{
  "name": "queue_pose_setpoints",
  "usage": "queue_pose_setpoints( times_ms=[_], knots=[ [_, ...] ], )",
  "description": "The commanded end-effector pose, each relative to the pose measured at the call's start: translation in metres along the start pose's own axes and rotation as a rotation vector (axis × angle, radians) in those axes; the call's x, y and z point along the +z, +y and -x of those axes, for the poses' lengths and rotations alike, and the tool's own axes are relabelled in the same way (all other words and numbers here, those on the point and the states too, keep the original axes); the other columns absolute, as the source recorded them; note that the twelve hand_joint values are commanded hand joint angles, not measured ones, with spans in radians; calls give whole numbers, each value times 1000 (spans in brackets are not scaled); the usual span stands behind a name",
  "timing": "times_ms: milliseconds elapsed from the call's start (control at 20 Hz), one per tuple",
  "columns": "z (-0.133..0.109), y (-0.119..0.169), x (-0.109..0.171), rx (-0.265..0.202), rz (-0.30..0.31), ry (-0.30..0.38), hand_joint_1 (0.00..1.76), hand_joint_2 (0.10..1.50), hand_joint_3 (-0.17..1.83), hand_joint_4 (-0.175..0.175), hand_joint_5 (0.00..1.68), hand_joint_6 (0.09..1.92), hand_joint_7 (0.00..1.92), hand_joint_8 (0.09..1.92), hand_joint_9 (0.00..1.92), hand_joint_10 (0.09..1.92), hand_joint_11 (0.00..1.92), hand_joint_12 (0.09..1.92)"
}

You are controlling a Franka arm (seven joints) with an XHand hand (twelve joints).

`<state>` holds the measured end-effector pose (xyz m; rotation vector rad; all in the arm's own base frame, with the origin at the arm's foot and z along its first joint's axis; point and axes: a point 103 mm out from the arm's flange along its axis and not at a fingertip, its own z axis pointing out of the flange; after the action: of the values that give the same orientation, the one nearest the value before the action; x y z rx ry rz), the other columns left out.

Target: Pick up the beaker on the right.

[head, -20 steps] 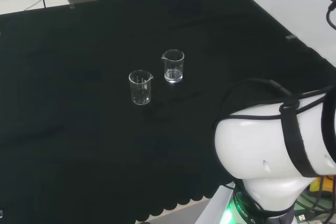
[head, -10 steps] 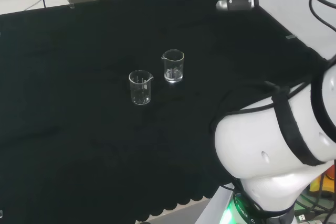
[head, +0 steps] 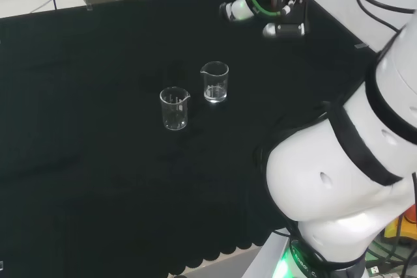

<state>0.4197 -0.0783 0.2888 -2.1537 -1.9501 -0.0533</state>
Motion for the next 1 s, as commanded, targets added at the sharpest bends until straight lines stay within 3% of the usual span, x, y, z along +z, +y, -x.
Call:
queue_pose_setpoints(
  times_ms=[50,450,1000],
  knots=[
    [13,34,44,-10,-57,70,570,947,174,-13,283,87,114,582,256,711,0,1311],
    [29,40,79,-15,-91,92,618,881,174,-7,277,87,87,591,228,707,0,1263],
    [40,45,124,-45,-187,132,669,788,203,-12,305,87,108,610,241,701,0,1216]
  ],
)
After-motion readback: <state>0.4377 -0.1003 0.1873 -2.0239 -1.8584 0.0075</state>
